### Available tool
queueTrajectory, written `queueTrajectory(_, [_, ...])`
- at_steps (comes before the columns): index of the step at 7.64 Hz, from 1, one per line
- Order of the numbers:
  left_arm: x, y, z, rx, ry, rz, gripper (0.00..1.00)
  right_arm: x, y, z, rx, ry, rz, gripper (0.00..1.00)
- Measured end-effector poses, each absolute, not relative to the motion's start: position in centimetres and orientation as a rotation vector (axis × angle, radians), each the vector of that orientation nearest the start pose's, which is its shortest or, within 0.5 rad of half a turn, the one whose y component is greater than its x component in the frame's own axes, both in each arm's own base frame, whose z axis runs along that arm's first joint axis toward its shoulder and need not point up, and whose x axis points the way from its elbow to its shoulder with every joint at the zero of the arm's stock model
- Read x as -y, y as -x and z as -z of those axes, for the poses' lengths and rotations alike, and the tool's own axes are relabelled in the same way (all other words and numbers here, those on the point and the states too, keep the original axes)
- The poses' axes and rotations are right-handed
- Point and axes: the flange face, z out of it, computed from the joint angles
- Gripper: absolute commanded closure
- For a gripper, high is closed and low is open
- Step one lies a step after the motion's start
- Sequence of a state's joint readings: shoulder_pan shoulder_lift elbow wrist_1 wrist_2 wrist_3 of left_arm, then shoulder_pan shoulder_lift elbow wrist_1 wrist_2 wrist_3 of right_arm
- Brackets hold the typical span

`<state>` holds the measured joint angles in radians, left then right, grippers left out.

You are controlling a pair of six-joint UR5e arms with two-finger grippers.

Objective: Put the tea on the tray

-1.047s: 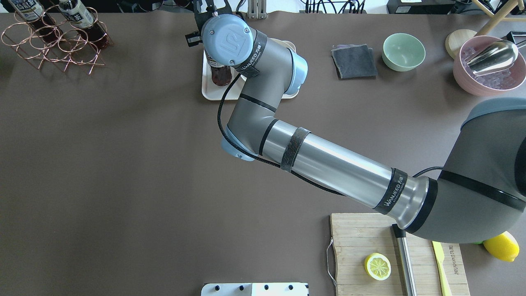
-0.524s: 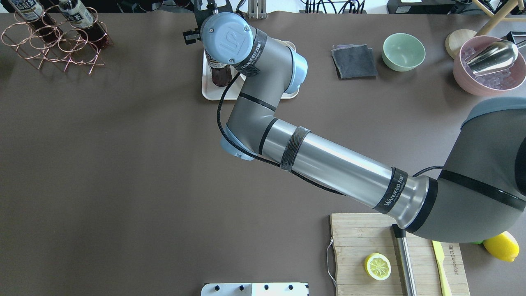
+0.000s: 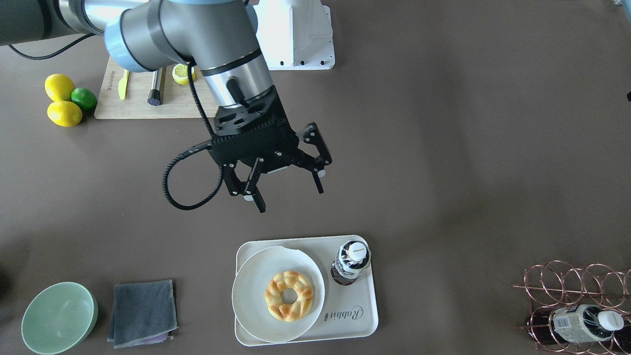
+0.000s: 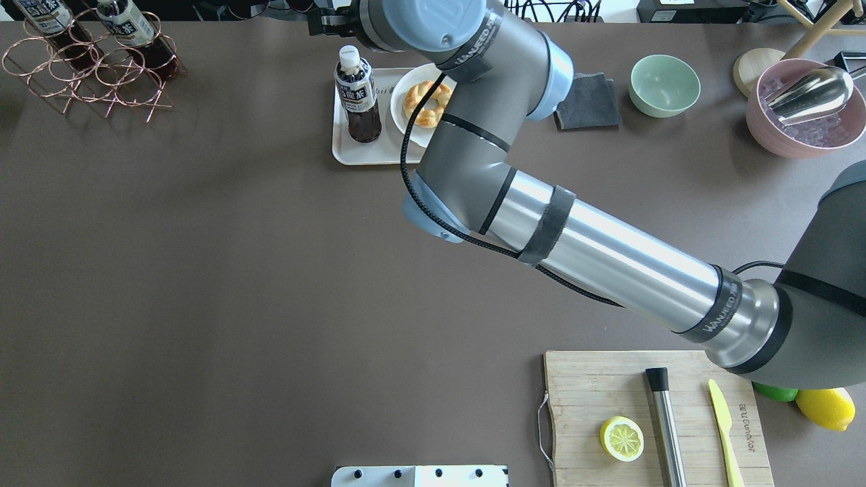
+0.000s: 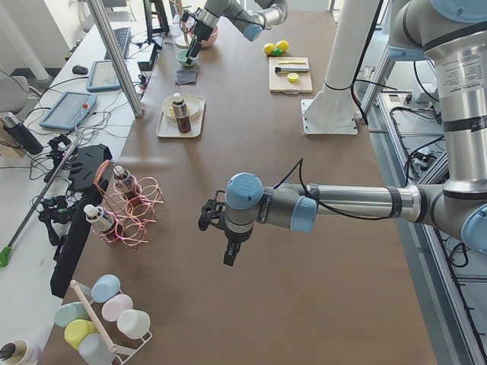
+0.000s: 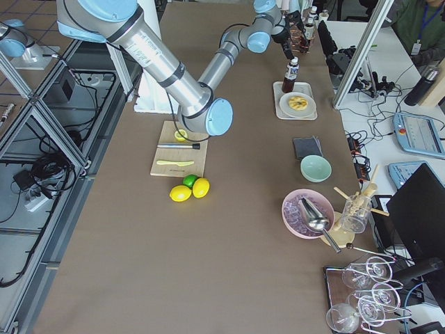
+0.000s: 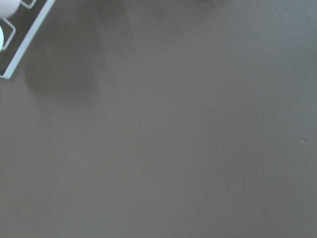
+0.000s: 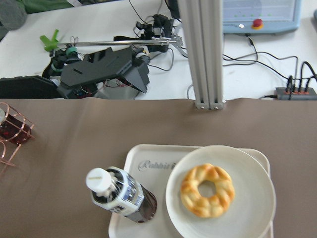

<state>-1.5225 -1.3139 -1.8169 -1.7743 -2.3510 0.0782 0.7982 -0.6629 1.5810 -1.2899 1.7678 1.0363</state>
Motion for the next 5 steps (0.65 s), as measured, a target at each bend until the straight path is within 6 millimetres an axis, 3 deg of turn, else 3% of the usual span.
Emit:
queueTrajectory(1, [38.6, 4.4, -63.9, -0.789, -0.164, -0.182, 0.03, 57.1, 34.8, -9.2, 1.016, -0.474, -0.119, 0.00])
queueTrajectory(3, [37.7, 4.3, -64.8, -0.797, -0.141, -0.172, 0.03, 56.3, 23.9, -19.4, 0.924, -0.253, -0.169, 0.00])
queueTrajectory(4, [37.9, 4.3, -64.6, -0.798, -0.145, -0.175, 0.03, 55.6, 19.4, -26.0, 0.878, -0.194, -0.133, 0.00])
queueTrajectory(5, [38.1, 4.3, -64.2, -0.802, -0.154, -0.179, 0.03, 53.7, 15.2, -34.2, 0.815, -0.151, -0.053, 0.00])
